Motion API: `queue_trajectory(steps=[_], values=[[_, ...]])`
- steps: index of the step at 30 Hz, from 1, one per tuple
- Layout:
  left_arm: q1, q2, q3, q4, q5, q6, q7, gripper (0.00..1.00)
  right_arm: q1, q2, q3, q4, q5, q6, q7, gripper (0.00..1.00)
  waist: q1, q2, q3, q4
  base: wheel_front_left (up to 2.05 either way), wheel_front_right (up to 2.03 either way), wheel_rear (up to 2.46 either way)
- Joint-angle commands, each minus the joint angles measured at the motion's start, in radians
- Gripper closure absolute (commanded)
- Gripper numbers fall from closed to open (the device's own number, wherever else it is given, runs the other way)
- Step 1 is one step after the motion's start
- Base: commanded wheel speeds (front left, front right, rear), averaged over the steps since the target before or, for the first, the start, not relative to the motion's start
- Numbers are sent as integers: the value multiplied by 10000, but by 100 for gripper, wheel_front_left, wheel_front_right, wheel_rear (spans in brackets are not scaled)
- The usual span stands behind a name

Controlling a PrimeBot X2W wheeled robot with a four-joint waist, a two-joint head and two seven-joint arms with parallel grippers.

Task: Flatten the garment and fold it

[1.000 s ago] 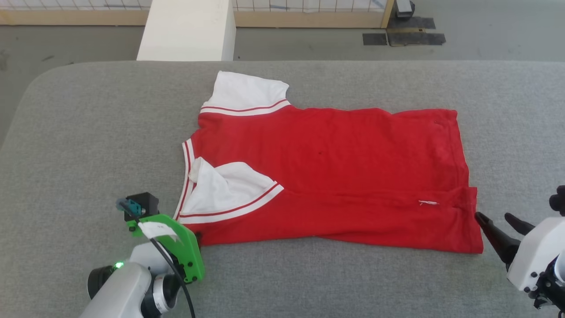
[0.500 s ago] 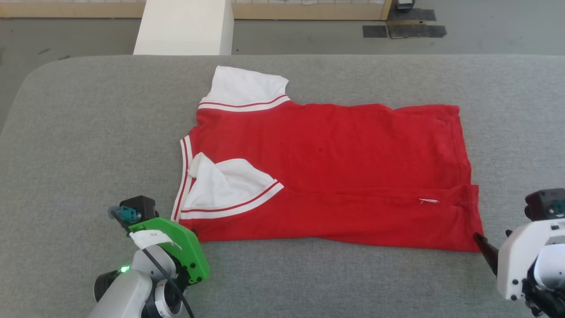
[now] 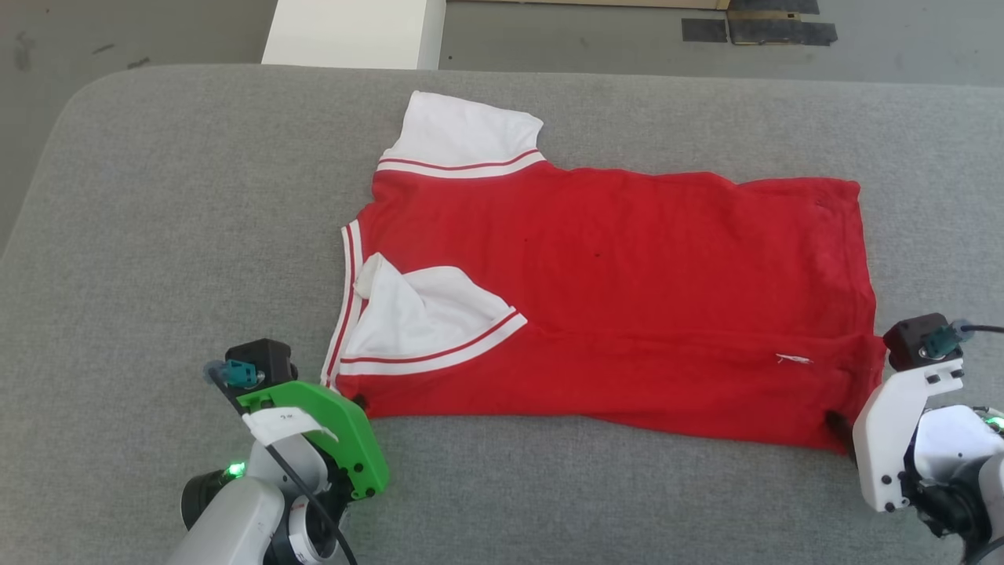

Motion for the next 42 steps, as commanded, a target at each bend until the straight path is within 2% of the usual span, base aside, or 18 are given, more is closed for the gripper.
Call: queue_trajectory(steps=[1,2,3,11,18,19,23,26,30,31,32,33,37,42], values=[[106,-46,11,-11,18,17,-67,100,99,94,334,436,236,-11,204,45,0,0,7,2,0,0,0],[110,-65,26,-9,-8,4,-93,100,52,48,374,456,411,-11,191,83,0,0,-1,-3,0,0,0],[104,-75,39,-13,-15,-11,-131,100,2,-10,398,440,536,-11,142,100,0,0,-11,-10,0,0,0],[172,82,512,-288,-267,-41,-361,100,-247,-434,-422,-26,1432,-11,-286,100,0,0,-552,-123,0,0,0],[941,423,850,-1229,-572,194,-157,100,457,-956,-966,-1048,1841,-11,307,100,0,0,-1221,-235,0,0,0],[1832,581,830,-1902,-673,466,12,100,1120,-928,-1389,-1478,1851,-11,679,100,0,0,-1398,-283,0,0,0],[2728,488,685,-1986,-885,681,157,100,1798,-675,-1493,-1397,1738,-11,860,100,0,0,-1468,-289,0,0,0],[3041,307,532,-1576,-1137,652,331,100,2133,-327,-1526,-997,1625,-11,878,100,0,0,-1490,-260,0,0,0],[2875,188,599,-864,-1364,360,299,100,2246,47,-1560,-334,1429,-11,697,100,0,0,-1530,-228,0,0,0],[2792,165,636,-780,-1385,302,251,63,2226,111,-1587,-224,1390,-11,607,100,0,0,-1545,-225,0,0,0],[2693,192,655,-703,-1364,250,222,0,2201,157,-1583,-112,1345,-11,526,68,0,0,-1567,-226,0,0,0],[2625,222,686,-668,-1356,234,213,0,2187,182,-1576,-40,1365,-11,510,0,0,0,-1590,-229,0,0,0],[2408,564,830,-988,-1224,375,348,0,2075,135,-1758,-189,1532,-11,510,0,0,0,-1727,-296,0,0,0],[2116,1146,1093,-2209,-925,660,507,0,1772,77,-2374,-1176,1904,-11,307,0,0,0,-1897,-386,0,0,0]])
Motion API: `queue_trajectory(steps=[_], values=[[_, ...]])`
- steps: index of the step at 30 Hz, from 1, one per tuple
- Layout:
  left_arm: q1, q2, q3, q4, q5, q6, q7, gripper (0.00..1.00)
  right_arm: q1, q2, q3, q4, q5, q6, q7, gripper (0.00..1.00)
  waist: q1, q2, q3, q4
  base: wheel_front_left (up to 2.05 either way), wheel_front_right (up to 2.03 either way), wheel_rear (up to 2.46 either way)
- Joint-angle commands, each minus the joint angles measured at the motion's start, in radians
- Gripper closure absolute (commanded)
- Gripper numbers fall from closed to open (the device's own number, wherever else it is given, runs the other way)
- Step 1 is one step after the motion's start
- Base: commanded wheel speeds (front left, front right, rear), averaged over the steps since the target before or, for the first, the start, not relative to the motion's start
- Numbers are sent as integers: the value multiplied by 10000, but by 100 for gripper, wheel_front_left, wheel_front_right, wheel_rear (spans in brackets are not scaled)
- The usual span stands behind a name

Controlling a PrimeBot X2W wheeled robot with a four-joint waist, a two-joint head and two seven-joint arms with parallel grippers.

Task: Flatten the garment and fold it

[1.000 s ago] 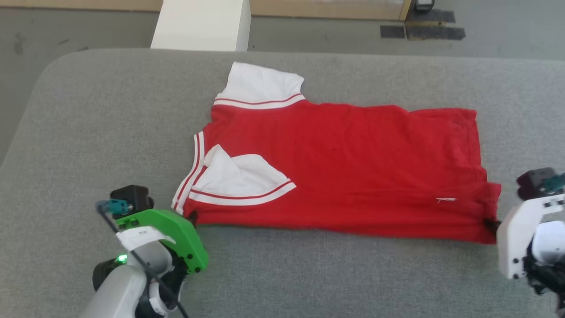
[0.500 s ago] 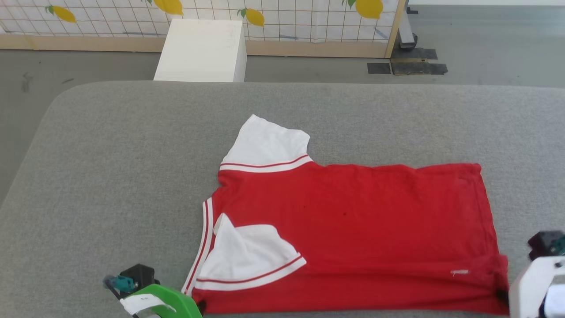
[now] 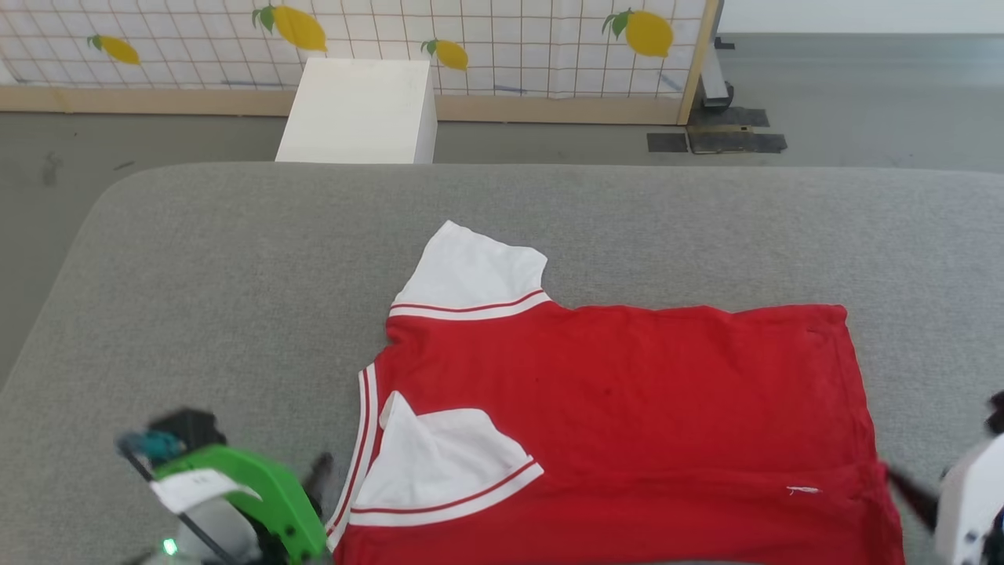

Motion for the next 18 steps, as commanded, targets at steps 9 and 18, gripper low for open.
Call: queue_trajectory(steps=[9,18], values=[[-1852,-333,465,-407,1048,-512,-2136,0,-1742,195,-848,-860,54,-17,-2366,0,0,-1,100,-90,0,0,0],[-3664,-1520,-89,2020,1995,-1846,-5034,0,-2815,-40,-281,-41,-165,-17,-3361,0,0,-1,1063,-23,0,0,0]])
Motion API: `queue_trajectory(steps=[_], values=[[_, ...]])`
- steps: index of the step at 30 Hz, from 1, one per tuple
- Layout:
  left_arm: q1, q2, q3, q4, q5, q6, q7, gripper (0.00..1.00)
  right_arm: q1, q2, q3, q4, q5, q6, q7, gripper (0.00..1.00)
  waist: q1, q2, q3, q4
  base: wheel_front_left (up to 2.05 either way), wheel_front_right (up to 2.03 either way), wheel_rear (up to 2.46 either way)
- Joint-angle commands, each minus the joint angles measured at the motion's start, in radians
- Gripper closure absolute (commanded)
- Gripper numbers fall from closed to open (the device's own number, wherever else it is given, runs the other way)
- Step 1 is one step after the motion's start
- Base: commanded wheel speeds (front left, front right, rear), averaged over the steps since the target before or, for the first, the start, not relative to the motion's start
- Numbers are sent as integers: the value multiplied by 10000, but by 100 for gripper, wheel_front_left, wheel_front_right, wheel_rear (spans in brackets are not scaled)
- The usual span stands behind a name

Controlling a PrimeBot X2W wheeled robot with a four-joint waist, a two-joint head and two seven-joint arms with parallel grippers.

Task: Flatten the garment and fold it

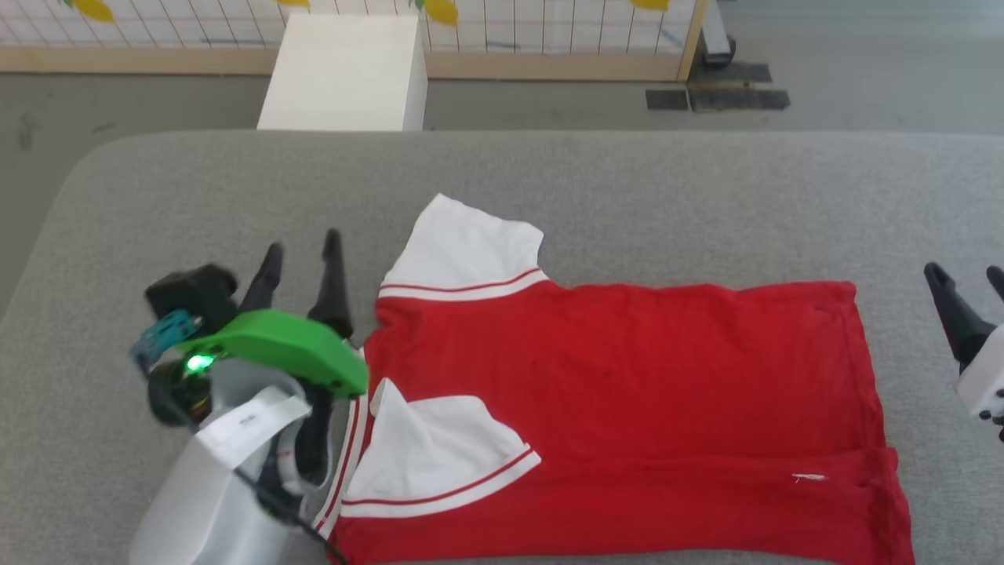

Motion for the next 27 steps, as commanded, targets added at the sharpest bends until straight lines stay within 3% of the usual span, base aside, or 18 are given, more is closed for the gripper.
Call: queue_trajectory(steps=[1,6,11,19,27], values=[[-550,-130,-157,398,202,-249,-167,0,-258,-113,50,69,-19,-15,-60,0,0,0,565,91,0,0,0],[-2302,-494,-726,2068,626,-911,-355,0,-693,-438,73,132,158,-15,-136,0,0,0,1446,162,0,0,0],[-4410,-901,-1164,3920,844,-1350,251,0,-1049,-698,128,118,331,-15,-138,0,0,0,2279,118,0,0,0],[-7372,-1120,-1642,6786,668,-1382,3745,0,-1453,-913,587,-13,662,-15,-243,0,0,0,3369,-381,0,0,0],[-8621,-1300,-2286,8296,665,-1053,7041,0,-1464,-1132,829,135,927,-15,-465,0,0,0,3791,-794,0,0,0]])
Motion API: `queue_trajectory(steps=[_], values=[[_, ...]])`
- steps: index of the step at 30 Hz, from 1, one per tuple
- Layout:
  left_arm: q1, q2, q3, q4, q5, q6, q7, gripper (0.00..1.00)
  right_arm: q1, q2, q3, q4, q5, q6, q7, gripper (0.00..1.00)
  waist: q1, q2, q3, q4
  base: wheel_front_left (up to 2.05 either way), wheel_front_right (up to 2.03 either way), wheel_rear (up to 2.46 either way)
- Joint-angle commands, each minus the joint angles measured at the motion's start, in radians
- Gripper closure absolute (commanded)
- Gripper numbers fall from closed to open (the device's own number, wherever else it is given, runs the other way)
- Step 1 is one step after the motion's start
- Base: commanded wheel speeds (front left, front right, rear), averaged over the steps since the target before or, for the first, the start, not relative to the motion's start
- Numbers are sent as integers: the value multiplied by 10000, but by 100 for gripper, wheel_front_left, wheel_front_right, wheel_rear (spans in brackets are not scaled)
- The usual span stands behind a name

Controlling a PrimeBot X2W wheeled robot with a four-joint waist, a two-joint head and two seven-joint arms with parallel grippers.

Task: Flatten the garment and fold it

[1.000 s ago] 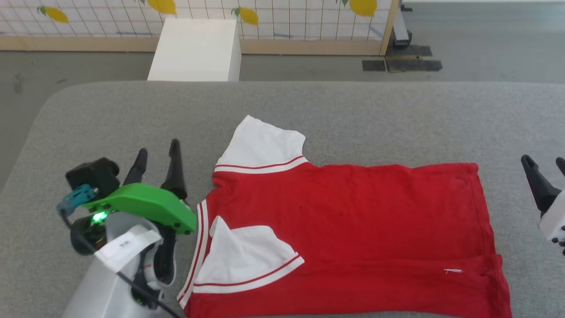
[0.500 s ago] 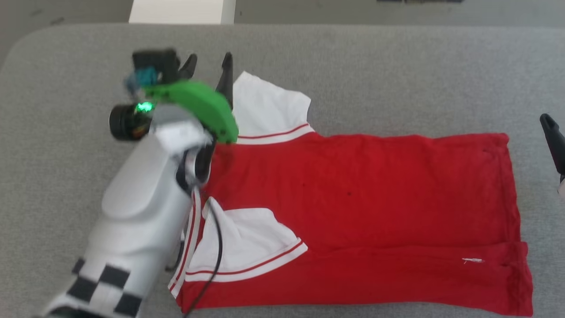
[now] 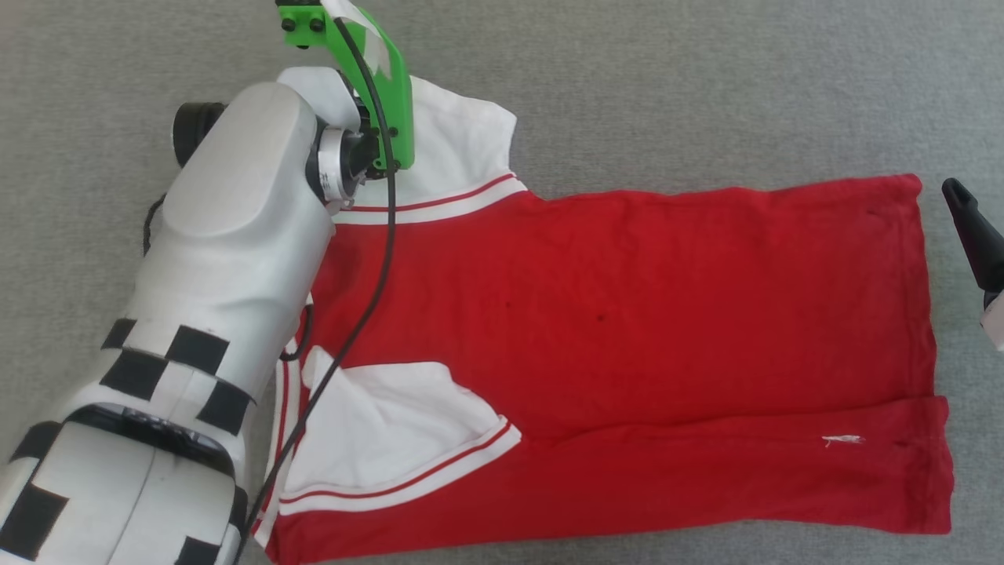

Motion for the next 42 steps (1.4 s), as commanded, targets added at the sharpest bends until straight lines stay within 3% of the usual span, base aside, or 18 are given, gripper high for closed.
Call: queue_trajectory(steps=[1,6,7,8,17,24,35,40,41,42], values=[[-136,49,-126,166,129,97,284,0,-107,-50,49,4,98,-15,-112,0,-2,-1,260,-317,0,0,0],[154,102,-406,452,193,260,987,0,-36,-129,102,9,200,-15,-210,0,-2,-1,296,-402,0,0,0],[218,109,-401,425,175,266,955,23,-19,-148,98,-3,215,-15,-213,0,-2,-1,302,-397,0,0,0],[298,115,-353,359,103,208,863,100,1,-170,89,-21,230,-15,-210,0,-2,-1,304,-386,0,0,0],[798,112,580,-670,-740,-230,-812,100,118,-409,81,-304,55,-15,228,0,-2,-1,-208,-55,0,0,0],[981,173,634,-1643,-881,-519,-1170,100,-273,-853,704,-76,-558,-15,2523,0,-2,-1,-588,397,0,0,0],[1296,237,501,-2945,-877,-287,-1030,100,-1670,-1395,2587,1086,-1313,-15,4180,0,-2,-1,-126,831,0,0,0],[1447,252,465,-3283,-911,-230,-1011,100,-1708,-1582,3077,1566,-1008,-15,4905,0,-2,-1,-39,900,0,0,0],[1475,266,475,-3340,-926,-229,-1030,100,-1726,-1577,3078,1617,-887,-15,4974,18,-2,-1,-34,896,0,0,0],[1498,282,487,-3383,-934,-229,-1061,100,-1744,-1564,3098,1615,-786,-15,4967,75,-2,-1,-37,886,0,0,0]])
